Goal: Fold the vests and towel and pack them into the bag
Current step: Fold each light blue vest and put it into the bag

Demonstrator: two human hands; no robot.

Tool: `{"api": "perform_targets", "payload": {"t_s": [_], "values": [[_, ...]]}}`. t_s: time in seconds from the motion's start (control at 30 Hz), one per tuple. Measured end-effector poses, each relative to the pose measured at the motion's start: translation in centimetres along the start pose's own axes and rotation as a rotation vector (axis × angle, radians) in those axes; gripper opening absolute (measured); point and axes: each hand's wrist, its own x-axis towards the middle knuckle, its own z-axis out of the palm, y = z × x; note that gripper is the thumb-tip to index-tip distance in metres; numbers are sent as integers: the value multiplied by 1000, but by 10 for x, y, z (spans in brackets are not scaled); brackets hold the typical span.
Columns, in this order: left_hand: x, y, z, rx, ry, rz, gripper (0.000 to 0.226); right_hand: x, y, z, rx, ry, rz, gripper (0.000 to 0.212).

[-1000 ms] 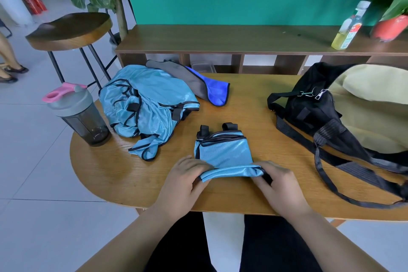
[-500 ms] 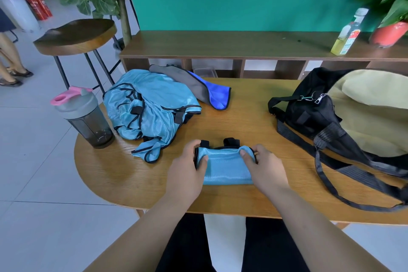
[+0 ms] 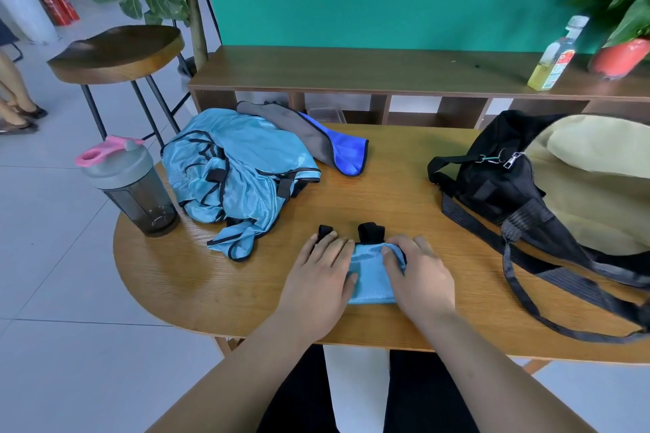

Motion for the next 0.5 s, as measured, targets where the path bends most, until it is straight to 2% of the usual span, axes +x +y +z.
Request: {"api": "perform_targets", "payload": {"t_s": [0.27, 0.4, 0.5], "values": [[-6, -10, 6, -27, -93, -16, 66, 5, -4, 12, -102, 2, 57, 25], [-5, -11, 5, -22, -156, -18, 70, 10, -10, 7, -73, -29, 74, 23], [-2, -9, 3, -2, -177, -16, 70, 6, -17, 3, -265, 68, -97, 47]]}}
